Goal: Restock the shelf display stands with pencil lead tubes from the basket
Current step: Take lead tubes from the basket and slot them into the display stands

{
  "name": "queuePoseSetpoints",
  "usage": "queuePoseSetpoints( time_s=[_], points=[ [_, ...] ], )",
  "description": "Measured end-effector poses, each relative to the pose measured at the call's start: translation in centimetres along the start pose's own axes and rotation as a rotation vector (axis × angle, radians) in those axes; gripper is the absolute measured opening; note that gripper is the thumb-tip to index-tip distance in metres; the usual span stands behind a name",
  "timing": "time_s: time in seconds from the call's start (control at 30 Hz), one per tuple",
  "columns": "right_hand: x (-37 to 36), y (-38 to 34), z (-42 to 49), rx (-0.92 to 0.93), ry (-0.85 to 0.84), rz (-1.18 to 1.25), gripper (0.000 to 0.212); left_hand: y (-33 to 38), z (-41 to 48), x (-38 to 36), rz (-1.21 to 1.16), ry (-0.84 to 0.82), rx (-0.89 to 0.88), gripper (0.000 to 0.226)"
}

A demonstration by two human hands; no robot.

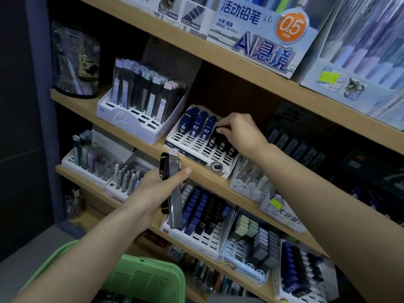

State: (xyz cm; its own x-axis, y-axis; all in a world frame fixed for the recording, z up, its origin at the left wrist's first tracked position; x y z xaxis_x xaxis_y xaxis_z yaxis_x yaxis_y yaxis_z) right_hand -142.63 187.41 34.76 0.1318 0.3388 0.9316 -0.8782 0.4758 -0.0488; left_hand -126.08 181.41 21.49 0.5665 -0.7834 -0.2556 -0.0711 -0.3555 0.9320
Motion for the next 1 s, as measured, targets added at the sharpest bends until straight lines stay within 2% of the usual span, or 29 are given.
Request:
queuePoseSetpoints(
  time_s=[0.17,0.27,0.33,0.4,0.47,0.53,0.6,0.7,0.77,0.83,0.93,1.0],
  points=[
    [0.7,-2.2,-1.6,0.065,0.079,-0.086,0.04,0.0,0.0,-0.3,-0.034,-0.011,0.006,0.023],
    [1.6,-3.9,-3.2,0.051,0.165,0.079,0.028,-0.1,0.2,-0.4,-0.046,-0.012,0.006,0.026],
    [0.6,-5.0,-4.4,-0.011,0.034,0.284,0.018,-0.1,0.2,-0.4,-0.063,0.002,-0.006,0.027],
    [-1.6,-6.3,-6.0,-0.115,-0.205,0.541,0.014,0.1,0.3,-0.4,-0.095,0.018,-0.012,0.024],
    [-3.4,-7.4,-7.6,-0.203,-0.403,0.778,0.029,0.3,0.3,-0.3,-0.138,0.02,-0.013,0.025],
    [-4.3,-8.3,-8.6,-0.199,-0.505,0.9,0.033,0.4,0.4,-0.3,-0.177,0.014,-0.008,0.038],
    [-4.6,-8.9,-9.0,-0.175,-0.491,0.914,0.033,0.4,0.6,-0.2,-0.174,0.028,-0.018,0.044],
    [-4.9,-8.8,-9.0,-0.193,-0.427,0.87,0.049,0.6,0.6,-0.1,-0.113,0.067,-0.053,0.031],
    [-5.0,-8.7,-8.8,-0.206,-0.448,0.869,0.039,0.8,0.5,0.0,-0.094,0.058,-0.059,0.03],
    [-4.6,-8.4,-8.5,-0.221,-0.445,0.847,0.02,0.9,0.3,0.5,-0.081,0.049,-0.056,0.03],
    [-3.0,-7.8,-6.9,-0.201,-0.286,0.791,0.005,1.2,0.3,2.0,-0.115,0.057,-0.047,0.026],
    [-1.8,-8.0,-5.3,-0.174,-0.142,0.755,0.013,1.5,0.5,3.4,-0.126,0.077,-0.058,0.022]
  ],
)
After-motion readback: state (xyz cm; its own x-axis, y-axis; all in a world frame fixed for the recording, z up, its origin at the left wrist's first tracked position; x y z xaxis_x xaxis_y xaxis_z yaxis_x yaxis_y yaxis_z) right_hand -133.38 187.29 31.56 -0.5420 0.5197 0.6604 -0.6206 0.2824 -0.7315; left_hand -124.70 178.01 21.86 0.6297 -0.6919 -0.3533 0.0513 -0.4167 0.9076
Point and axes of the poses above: each hand's wrist, its own z-axis towards the middle knuckle, its own x-axis out of the back of the hand, y = z × x, the point moved 7 cm from there along z, towards the middle knuckle, and after that the axes turned 6 degrees about x, right-handed, at the moved point
